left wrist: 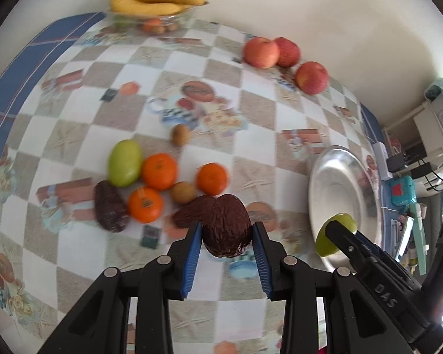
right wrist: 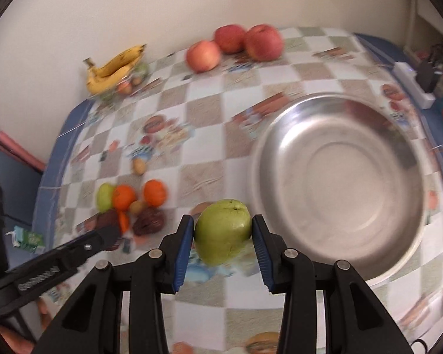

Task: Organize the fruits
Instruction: 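Carry the date and pear to the steel plate and open both tools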

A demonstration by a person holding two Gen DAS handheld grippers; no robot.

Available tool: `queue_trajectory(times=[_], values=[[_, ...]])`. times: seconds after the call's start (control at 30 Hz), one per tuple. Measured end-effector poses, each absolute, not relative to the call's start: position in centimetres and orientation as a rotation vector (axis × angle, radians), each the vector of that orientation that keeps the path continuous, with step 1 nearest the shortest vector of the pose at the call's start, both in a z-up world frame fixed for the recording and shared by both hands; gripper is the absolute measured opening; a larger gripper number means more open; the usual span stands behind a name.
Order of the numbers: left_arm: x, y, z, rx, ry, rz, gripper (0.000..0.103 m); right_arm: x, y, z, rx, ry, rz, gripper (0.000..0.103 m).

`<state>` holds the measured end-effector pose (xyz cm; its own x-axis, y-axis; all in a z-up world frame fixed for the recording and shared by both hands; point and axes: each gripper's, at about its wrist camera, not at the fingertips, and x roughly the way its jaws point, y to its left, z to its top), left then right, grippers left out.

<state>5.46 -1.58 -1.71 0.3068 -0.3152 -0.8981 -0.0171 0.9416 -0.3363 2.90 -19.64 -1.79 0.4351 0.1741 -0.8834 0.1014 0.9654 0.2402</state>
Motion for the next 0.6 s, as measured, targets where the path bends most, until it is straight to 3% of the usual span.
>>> queue_trajectory(times=[0.33, 0.6], values=[[8.3, -11.5, -1.7, -0.275, 1.255, -0.383, 0.037, 2.8, -28.1, -2.9, 0.324, 1.100, -0.222, 0.042], [11.0, -15.8, -4.8, -0.300, 1.299, -0.425, 0.037, 2.8, -30.6, -3.5, 0.353, 1.098, -0.303, 0.042]])
